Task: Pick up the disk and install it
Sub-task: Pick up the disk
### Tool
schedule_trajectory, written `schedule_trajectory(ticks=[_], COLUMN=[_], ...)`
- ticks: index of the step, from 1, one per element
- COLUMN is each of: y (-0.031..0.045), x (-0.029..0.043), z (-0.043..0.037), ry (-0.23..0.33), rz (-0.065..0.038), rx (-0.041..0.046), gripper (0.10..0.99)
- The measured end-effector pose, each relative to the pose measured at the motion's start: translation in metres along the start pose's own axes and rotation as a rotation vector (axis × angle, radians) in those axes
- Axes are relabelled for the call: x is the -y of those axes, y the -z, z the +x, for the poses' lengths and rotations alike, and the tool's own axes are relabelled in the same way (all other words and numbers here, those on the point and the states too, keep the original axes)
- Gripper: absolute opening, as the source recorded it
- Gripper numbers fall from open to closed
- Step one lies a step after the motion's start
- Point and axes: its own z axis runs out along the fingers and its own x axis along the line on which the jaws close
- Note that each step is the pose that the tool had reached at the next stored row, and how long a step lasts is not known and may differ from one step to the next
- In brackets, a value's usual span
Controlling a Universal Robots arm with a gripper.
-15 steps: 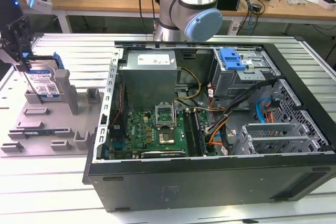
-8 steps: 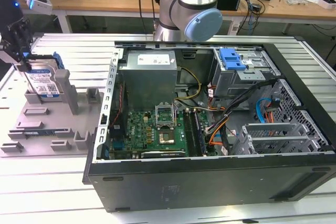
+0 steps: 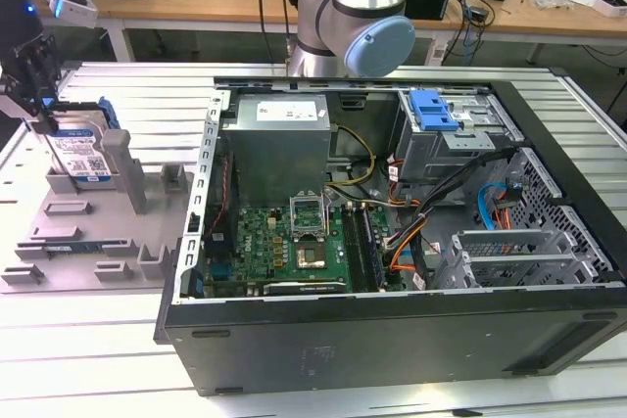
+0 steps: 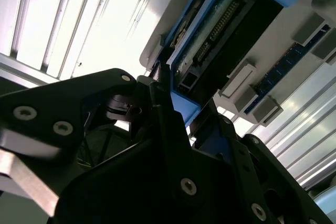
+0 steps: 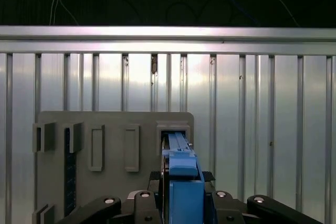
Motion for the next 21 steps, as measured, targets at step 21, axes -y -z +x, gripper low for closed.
schedule_trajectory(ticks=[21], y=[0.0020], x=[-0.0003], z=[0.0005], ry=[0.000], rz=[0.000], rx=[0.0010], gripper=[0.365])
